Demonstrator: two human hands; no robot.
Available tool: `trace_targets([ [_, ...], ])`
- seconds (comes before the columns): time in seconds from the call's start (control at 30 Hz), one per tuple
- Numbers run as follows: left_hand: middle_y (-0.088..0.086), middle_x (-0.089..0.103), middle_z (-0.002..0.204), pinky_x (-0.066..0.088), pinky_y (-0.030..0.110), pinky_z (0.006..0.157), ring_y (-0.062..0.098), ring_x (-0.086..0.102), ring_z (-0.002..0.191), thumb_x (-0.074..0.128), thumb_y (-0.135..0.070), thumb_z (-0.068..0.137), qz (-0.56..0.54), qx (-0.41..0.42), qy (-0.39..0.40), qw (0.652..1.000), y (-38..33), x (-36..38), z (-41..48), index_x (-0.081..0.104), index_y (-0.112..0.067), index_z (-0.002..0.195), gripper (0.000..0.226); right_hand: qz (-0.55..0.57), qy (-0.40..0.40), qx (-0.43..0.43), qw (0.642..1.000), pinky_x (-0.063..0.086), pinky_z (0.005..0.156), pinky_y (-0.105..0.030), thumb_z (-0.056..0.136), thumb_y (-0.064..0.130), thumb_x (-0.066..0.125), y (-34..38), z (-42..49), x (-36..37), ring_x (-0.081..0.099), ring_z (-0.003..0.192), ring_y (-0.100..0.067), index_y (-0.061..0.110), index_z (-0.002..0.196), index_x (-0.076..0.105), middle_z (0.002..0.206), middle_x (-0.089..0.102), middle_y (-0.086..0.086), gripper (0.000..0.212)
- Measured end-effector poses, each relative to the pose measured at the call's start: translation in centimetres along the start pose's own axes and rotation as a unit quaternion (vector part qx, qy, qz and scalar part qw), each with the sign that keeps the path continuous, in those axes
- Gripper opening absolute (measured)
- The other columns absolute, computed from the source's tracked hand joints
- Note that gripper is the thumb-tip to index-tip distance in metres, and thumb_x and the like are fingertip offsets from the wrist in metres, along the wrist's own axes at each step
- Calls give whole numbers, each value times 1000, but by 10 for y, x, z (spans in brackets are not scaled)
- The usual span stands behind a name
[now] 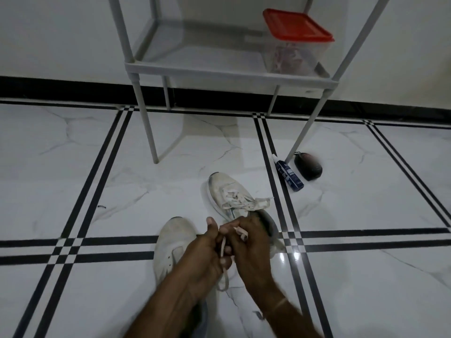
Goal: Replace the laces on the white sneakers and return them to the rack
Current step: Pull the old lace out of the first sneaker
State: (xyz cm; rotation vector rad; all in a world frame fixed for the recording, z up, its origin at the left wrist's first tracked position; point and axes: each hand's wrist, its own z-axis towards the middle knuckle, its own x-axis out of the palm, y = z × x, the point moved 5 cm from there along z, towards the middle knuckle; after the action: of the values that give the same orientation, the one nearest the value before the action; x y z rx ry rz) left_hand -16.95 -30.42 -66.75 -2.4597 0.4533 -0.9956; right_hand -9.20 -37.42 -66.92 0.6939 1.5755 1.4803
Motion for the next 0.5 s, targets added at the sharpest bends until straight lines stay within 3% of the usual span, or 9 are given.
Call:
trace_targets([
  [0.07,3,65,68,36,19,46,10,48,60,46,-39,103,-5,-1,5,1000,2,2,0,72,-2,100,46,-15,-17,-20,1000,58,66,-41,92,30,64,2,3,-3,67,83,-22,30,84,65,91,62,-2,8],
  [0.13,0,66,69,37,18,49,7,47,57,55,-31,102,140,53,-17,989,-1,-8,2,76,-4,104,34,103,-64,76,990,58,63,-32,103,31,55,-3,8,-15,69,83,-23,17,90,64,91,69,-10,21],
  [0.2,-3,67,70,35,19,50,4,45,53,63,-32,97,280,95,-55,954,-4,-26,1,81,-13,96,26,310,-84,209,924,59,76,-36,101,38,53,-7,17,-30,70,82,-22,12,83,61,78,71,-8,33],
  [0.27,-2,61,65,33,20,48,6,43,51,67,-43,89,281,93,-86,951,-7,-43,0,81,-13,85,33,449,-78,258,852,56,81,-41,95,40,56,-1,27,-46,64,68,-19,14,81,58,63,60,-3,29],
  [0.3,-1,59,63,33,20,47,7,42,50,68,-48,84,254,91,-97,958,-10,-48,-1,80,-12,81,38,423,-53,257,867,56,76,-39,96,40,54,-1,28,-50,62,65,-18,14,87,61,63,59,-2,28],
  [0.33,-1,57,63,32,20,46,7,42,50,68,-50,81,233,88,-103,963,-10,-50,0,79,-12,79,40,337,-13,240,910,57,72,-35,99,41,52,1,25,-52,64,69,-19,17,99,65,73,64,-5,27],
  [0.4,0,56,64,31,22,48,8,43,52,71,-54,75,231,70,-84,967,-9,-41,5,78,-10,78,45,158,85,180,967,57,71,-29,104,40,48,0,9,-40,68,91,-20,34,117,69,105,71,-7,26],
  [0.43,2,55,66,29,23,49,9,42,53,74,-56,71,226,62,-65,970,-8,-31,7,77,-9,78,48,129,127,161,970,57,73,-25,104,36,51,0,-2,-29,69,101,-17,36,121,69,116,71,-4,25],
  [0.5,6,52,66,28,22,46,10,39,52,76,-56,66,199,54,-45,977,-5,-14,11,76,-9,79,49,145,161,142,966,57,78,-22,99,23,61,2,-17,-11,71,103,-15,19,126,70,114,75,-6,29],
])
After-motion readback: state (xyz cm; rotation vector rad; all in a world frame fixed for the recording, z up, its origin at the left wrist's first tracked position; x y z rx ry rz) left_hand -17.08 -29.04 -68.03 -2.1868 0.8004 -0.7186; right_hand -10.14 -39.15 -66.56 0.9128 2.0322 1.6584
